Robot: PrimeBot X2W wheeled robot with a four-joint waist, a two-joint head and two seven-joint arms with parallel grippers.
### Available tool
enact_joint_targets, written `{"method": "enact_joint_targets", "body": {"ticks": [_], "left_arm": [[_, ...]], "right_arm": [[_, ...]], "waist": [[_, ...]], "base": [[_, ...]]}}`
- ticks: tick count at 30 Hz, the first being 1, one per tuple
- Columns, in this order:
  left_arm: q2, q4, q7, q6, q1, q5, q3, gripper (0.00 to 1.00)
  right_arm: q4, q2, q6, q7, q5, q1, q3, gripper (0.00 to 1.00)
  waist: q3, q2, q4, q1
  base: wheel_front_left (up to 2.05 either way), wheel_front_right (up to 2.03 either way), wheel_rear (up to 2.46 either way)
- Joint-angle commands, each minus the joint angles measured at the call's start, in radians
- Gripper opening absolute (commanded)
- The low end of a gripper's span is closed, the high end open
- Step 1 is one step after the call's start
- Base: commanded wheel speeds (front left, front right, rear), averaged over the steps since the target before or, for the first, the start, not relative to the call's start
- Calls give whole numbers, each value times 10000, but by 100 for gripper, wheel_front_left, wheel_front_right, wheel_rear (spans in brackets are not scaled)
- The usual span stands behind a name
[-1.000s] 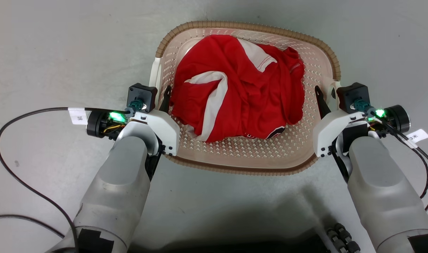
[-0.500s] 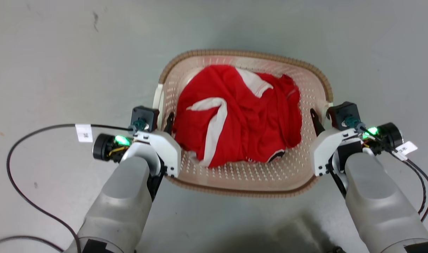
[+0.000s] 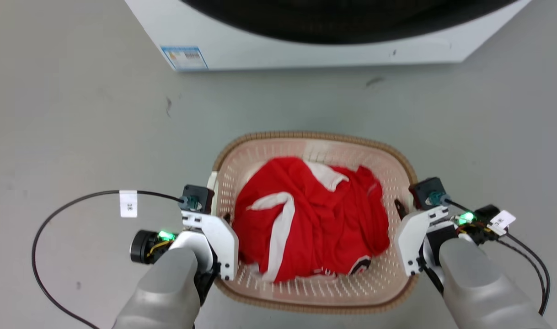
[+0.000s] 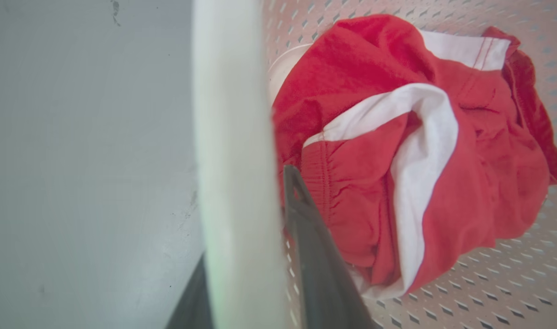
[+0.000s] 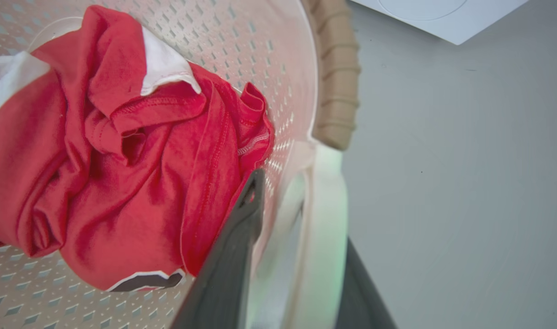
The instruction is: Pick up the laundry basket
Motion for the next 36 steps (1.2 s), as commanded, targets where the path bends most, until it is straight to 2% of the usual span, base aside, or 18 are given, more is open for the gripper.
{"method": "enact_joint_targets", "body": {"ticks": [1,8,18,27,36], "left_arm": [[-13,-14,293,-90,227,-125,-302,0],[-35,-18,1298,-94,693,-1024,-967,0],[213,-291,2889,-98,1406,-2165,-1903,0],[458,-708,4041,-102,1943,-3169,-2743,0],[682,-925,4617,-104,2090,-3961,-3439,0]], "right_arm": [[-14,-12,32,135,180,137,349,0],[21,16,33,954,1399,540,1577,0],[-205,13,72,2402,3589,1161,3699,0],[-929,-466,76,3550,5552,1634,5488,0],[-1475,-935,78,4181,7223,1721,6978,0]], "waist": [[-841,0,140,1],[-1968,0,227,1],[-3456,0,332,1],[-4479,0,452,1],[-4997,0,582,1]], "base": [[0,0,0],[0,0,0],[0,0,0],[0,0,0],[0,0,0]]}}
